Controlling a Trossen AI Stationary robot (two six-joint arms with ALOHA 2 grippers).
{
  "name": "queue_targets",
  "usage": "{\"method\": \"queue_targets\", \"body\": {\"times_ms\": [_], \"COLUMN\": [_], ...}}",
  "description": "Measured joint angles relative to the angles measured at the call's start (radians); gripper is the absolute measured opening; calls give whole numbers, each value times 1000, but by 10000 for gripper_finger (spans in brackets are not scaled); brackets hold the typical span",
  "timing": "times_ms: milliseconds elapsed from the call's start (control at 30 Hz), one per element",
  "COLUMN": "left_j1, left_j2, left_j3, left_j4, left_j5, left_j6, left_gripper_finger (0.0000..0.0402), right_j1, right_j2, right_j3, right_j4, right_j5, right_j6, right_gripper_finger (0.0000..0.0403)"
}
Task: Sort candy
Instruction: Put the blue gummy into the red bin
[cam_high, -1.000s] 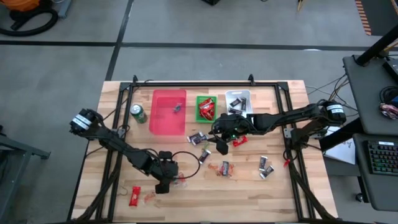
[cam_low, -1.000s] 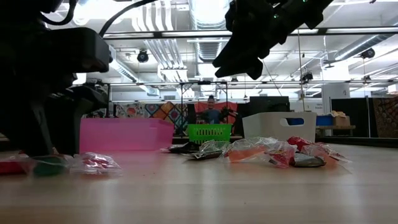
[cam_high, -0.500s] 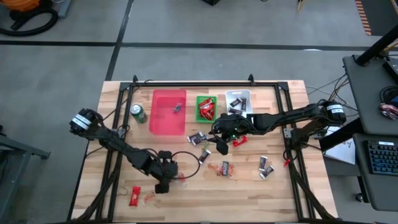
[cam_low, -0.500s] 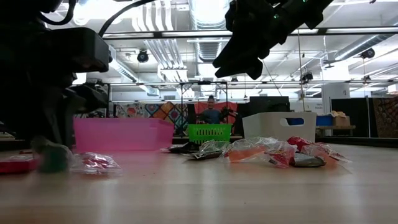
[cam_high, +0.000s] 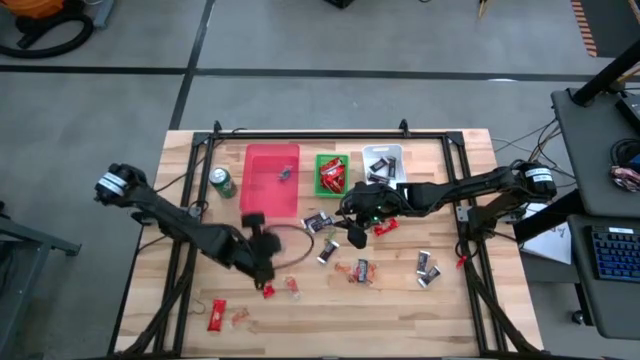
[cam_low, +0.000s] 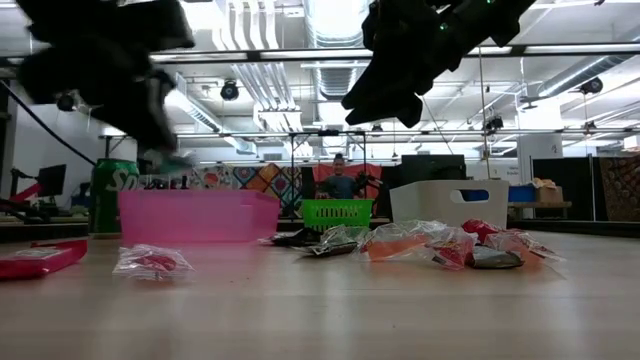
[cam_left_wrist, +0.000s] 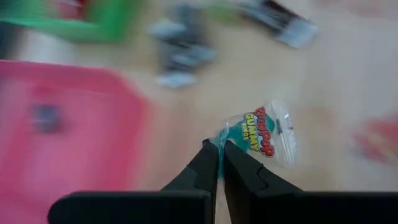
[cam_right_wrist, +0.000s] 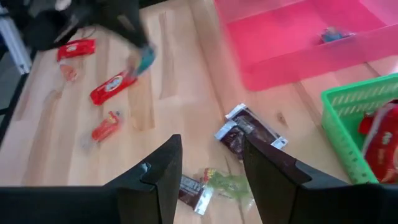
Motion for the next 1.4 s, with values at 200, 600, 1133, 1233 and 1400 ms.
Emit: {"method": "queue_targets", "body": {"times_ms": [200, 600, 1133, 1233, 1400], "left_j1": [221, 765, 855, 855, 851], "left_j2": [-110, -59, 138, 139, 125], "left_j3": [6, 0, 7, 7, 7], "left_j4": [-54, -24, 59, 65, 66], "left_j5": [-146, -123, -67, -67, -67], "left_j6": [42, 133, 182, 182, 185], "left_gripper_finger": [0, 0, 0, 4, 39], "right_j1": [-1, 0, 0, 0, -12], "right_j2": [0, 0, 0, 0, -8], "right_j3": [0, 0, 0, 0, 0], "right_j4": [0, 0, -1, 0, 1], "right_j5": [86, 92, 92, 92, 136], "right_j6": [1, 3, 5, 17, 17], "right_gripper_finger": [157, 157, 157, 157, 157]}}
